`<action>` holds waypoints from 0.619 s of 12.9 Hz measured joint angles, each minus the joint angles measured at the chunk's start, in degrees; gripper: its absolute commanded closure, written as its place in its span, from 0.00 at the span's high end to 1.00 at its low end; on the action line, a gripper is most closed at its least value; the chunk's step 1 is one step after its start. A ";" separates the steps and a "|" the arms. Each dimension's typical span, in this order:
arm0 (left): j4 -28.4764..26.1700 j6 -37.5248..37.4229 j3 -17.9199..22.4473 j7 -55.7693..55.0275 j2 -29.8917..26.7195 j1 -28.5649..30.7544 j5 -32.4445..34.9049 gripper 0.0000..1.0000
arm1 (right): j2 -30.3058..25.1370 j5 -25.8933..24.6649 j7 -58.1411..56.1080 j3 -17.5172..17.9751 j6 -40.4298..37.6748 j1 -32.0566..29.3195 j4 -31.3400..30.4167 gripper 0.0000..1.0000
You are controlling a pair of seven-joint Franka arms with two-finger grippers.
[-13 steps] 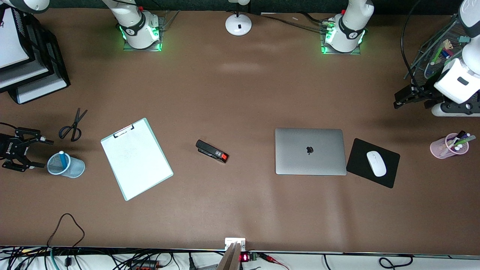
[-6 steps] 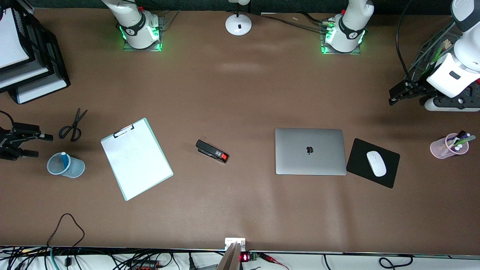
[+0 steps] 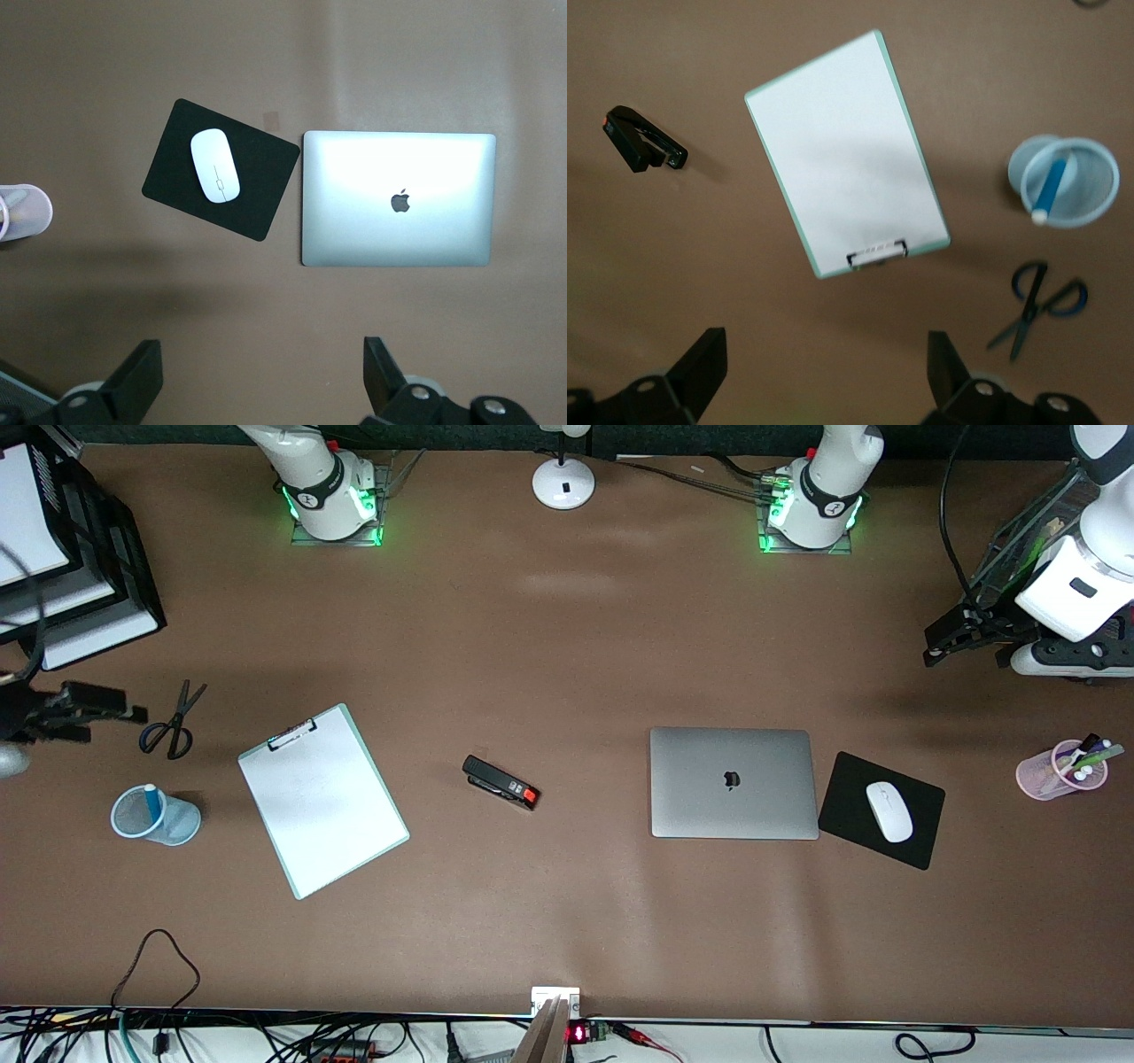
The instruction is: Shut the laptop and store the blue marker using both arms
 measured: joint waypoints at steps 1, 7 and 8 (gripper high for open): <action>-0.42 0.38 0.00 0.46 0.03 -0.04 0.00 1.00 | -1.87 -1.21 4.12 0.02 -0.94 1.38 -1.33 1.00; -0.68 0.67 -0.53 1.06 0.18 -0.65 0.00 1.00 | -14.44 -8.41 11.61 0.12 2.41 5.28 -14.77 1.00; -0.68 0.69 -0.53 1.06 0.22 -0.65 0.00 1.00 | -16.93 -8.99 12.29 0.21 4.36 5.60 -17.66 1.00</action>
